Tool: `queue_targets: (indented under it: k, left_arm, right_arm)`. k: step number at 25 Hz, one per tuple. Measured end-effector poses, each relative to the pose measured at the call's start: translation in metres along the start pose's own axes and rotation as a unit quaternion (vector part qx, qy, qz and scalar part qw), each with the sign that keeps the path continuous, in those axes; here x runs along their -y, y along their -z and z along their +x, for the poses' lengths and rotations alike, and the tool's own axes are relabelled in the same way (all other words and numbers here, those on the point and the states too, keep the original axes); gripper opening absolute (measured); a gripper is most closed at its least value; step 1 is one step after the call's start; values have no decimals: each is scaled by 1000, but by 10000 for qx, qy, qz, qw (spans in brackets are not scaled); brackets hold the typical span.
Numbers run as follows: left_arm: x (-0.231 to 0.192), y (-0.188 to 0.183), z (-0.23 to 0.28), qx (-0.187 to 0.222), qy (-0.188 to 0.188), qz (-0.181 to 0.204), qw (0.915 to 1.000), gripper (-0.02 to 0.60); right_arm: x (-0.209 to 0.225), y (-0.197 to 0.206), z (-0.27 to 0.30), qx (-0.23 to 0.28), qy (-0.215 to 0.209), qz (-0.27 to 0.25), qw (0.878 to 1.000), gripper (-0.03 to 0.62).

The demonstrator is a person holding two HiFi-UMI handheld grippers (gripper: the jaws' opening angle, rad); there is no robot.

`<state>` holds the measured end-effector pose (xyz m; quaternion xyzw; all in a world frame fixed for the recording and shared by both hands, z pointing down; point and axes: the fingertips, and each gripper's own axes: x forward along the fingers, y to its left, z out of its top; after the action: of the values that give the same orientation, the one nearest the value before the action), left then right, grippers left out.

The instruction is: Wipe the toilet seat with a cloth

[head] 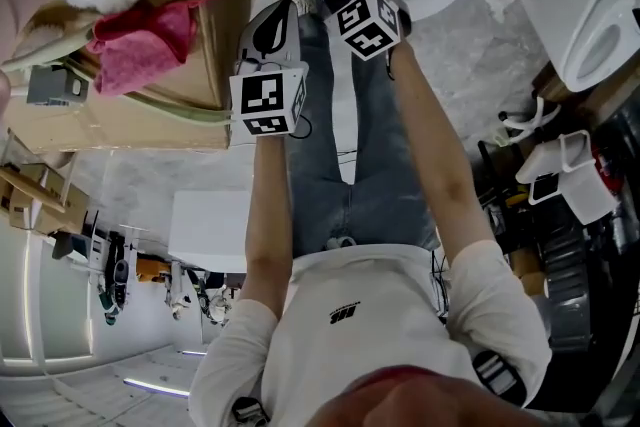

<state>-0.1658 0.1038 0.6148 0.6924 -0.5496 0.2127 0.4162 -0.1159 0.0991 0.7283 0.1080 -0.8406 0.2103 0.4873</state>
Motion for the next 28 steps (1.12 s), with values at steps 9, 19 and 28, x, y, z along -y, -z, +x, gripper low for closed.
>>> queue_targets:
  k: [9,19,28]
  left_arm:
    - [-1,-15,11,83,-102,-153,9998,11]
    - [-7,-31,25,52,-167,-154,9997,11]
    - [-5,-41,39,43,-184,-158,9997,11]
  right_arm:
    - [24,-27,4,84,-124,-153,9998,91]
    - [52,-48,4,191,-111,-122,9997,89]
    - [88,-72,4,378,15,3,9993,91]
